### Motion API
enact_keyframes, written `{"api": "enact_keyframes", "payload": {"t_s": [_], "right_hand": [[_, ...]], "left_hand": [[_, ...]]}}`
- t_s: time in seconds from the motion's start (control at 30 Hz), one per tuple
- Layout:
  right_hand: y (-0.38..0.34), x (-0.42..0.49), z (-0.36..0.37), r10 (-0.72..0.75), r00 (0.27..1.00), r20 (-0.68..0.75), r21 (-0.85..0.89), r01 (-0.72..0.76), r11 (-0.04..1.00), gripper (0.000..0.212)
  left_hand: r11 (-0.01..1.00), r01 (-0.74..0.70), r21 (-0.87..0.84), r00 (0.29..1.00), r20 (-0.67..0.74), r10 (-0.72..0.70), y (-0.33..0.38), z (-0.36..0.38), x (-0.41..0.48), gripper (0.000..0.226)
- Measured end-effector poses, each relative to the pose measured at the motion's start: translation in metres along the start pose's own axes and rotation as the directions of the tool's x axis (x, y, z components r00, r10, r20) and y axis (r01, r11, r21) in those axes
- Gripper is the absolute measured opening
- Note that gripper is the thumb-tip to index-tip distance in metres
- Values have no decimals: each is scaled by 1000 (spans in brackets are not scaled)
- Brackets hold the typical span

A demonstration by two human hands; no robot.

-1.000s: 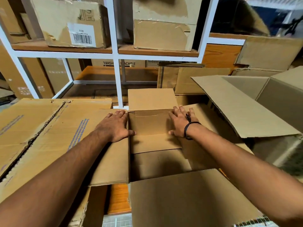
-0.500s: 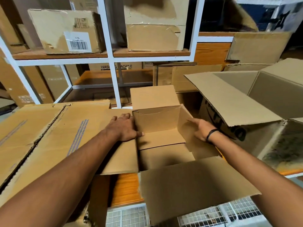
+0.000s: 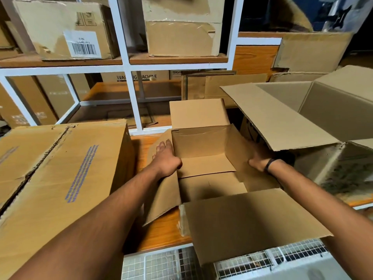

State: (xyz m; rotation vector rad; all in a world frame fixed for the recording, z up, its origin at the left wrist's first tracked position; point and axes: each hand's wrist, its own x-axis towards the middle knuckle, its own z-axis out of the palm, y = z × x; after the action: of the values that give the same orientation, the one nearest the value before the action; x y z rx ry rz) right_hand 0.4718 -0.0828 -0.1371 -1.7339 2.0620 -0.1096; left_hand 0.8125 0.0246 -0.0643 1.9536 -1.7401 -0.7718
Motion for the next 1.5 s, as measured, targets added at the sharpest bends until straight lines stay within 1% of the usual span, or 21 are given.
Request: {"api": "enact_keyframes", "payload": {"t_s": [0.1,0.13,0.2,0.23,0.3,0.33,0.4,0.47,0.53,0.6,0.67,0.73,0.8,0.87,0.93,1.07,1.13,1.27,1.37,1.4,1.5], "right_hand": [[-10,-17,-4,32,998,52,-17,-31,999,71],[-13,-22,-6,47,996,79,3,-47,999,70],[-28,-46,-14,29,997,70,70,-34,997,62],[-39,-64,-20,8,998,58,89,-13,996,58],[-55,-88,-27,-56,998,21,120,53,991,57],[-57,-92,-29,-95,995,-17,146,97,984,60],[-61,-97,-29,-145,987,-73,176,156,972,66],[-62,-99,-29,-153,985,-84,189,167,968,69],[-63,-102,-29,-164,983,-79,201,177,964,69],[-65,-105,-31,-157,984,-85,218,172,961,67],[-70,-109,-31,-176,977,-121,253,202,946,66],[-79,-115,-30,-220,964,-147,316,257,913,66],[-91,-117,-29,-254,953,-165,327,296,898,68],[-105,-120,-29,-257,954,-156,260,290,921,69],[-116,-119,-28,-248,958,-144,183,272,945,66],[-128,-112,-23,-244,962,-119,124,259,958,60],[-129,-110,-20,-219,967,-130,104,233,967,61],[-129,-111,-19,-204,968,-146,107,220,970,63],[-128,-119,-25,-249,958,-146,85,263,961,58],[-127,-122,-27,-273,952,-140,56,283,958,56],[-122,-142,-38,-358,927,-115,-50,355,934,54]], "left_hand": [[947,-14,-321,1000,14,20,-4,4,-3,87],[904,-25,-427,999,8,32,-3,6,-7,84],[791,-53,-610,997,14,78,1,9,-14,81],[745,-62,-664,994,25,106,3,9,-17,83],[700,-81,-709,989,31,146,4,8,-17,90],[692,-78,-718,988,36,149,4,8,-16,92],[692,-74,-718,988,39,146,6,6,-16,88],[704,-60,-708,993,30,115,9,6,-19,82],[745,-43,-666,996,30,84,11,4,-20,79],[827,-43,-560,997,27,70,8,-1,-16,70],[918,-37,-394,999,11,45,7,-8,-12,65],[950,-60,-308,998,-45,48,14,-19,-20,62],[948,-63,-311,997,-62,46,17,-30,-25,60],[946,-35,-322,997,-76,11,10,-42,-26,58],[962,-8,-273,998,-64,-9,-3,-51,-23,56],[976,23,-216,1000,17,-19,-15,-57,-24,51],[984,4,-180,1000,-6,-5,-19,-55,-21,54],[1000,-9,14,999,-53,10,-20,-51,-20,63],[996,-39,80,994,-95,46,-17,-51,-23,64],[992,-57,113,993,-97,68,-15,-52,-25,66],[974,-68,216,997,-27,76,-10,-51,-35,71]]}}
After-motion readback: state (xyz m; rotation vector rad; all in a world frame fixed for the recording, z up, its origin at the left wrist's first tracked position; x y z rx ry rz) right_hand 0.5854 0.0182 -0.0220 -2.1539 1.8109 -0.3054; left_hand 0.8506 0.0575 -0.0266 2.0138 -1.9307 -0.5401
